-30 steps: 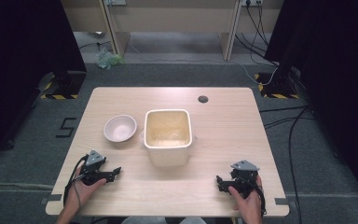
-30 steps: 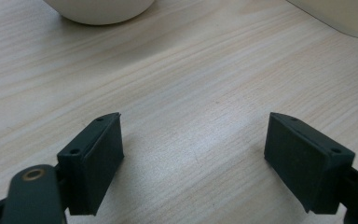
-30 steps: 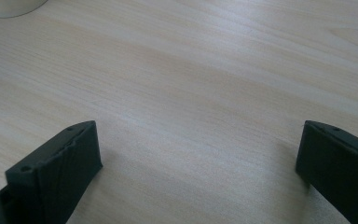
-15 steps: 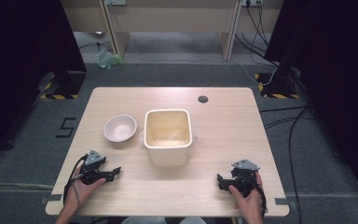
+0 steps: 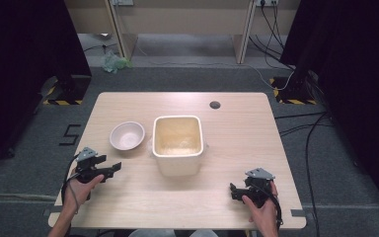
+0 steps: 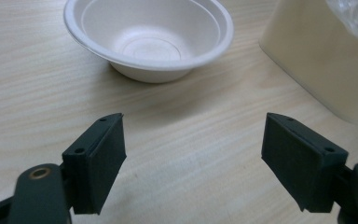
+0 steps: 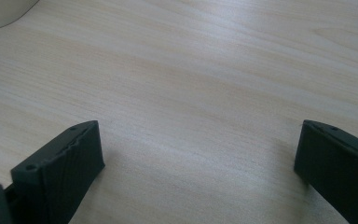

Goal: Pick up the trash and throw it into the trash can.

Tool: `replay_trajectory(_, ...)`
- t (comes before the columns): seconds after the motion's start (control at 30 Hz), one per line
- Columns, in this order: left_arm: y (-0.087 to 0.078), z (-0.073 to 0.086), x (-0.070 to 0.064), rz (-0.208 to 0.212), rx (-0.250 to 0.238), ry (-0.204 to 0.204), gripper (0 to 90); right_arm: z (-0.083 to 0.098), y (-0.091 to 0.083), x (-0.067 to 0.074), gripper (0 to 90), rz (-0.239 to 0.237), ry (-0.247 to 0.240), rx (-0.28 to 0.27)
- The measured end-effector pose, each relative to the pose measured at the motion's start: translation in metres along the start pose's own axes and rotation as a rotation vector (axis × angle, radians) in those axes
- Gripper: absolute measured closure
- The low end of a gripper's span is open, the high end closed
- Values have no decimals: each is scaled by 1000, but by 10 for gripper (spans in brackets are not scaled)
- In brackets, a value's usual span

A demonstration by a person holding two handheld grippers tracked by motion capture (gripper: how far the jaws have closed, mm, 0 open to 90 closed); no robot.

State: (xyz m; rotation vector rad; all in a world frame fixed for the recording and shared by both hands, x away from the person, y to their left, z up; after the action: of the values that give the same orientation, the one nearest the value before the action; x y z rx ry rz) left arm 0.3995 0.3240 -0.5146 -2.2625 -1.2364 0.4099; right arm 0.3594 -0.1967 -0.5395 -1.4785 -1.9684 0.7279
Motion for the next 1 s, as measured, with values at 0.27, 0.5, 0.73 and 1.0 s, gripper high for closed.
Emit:
replay_trajectory(0.27,6,-4,15,-6,5,-44,232,0,0,0,11,0,1,1)
replay_trajectory(0.5,11,-12,23,-6,2,-62,253,0,0,0,10,-1,1,3)
replay_trajectory(0.73,18,-24,33,-33,-10,-67,279,0,0,0,9,-3,-3,4)
replay_trajectory(1.0,26,-32,39,-50,-5,-65,310,0,0,0,8,-4,-1,6)
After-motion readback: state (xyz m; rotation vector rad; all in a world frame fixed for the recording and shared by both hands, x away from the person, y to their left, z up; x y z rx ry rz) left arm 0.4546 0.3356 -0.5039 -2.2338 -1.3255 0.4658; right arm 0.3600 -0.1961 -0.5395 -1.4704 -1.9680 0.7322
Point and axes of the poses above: each handheld gripper's, and its own axes: y roughly forward along the jaws, z roughly out of its underside, x roughly to its left, the point moved 3 cm from there along y, roughly forward along the jaws, and after that the axes turned 10 degrees about y, right-handed, at the moved point
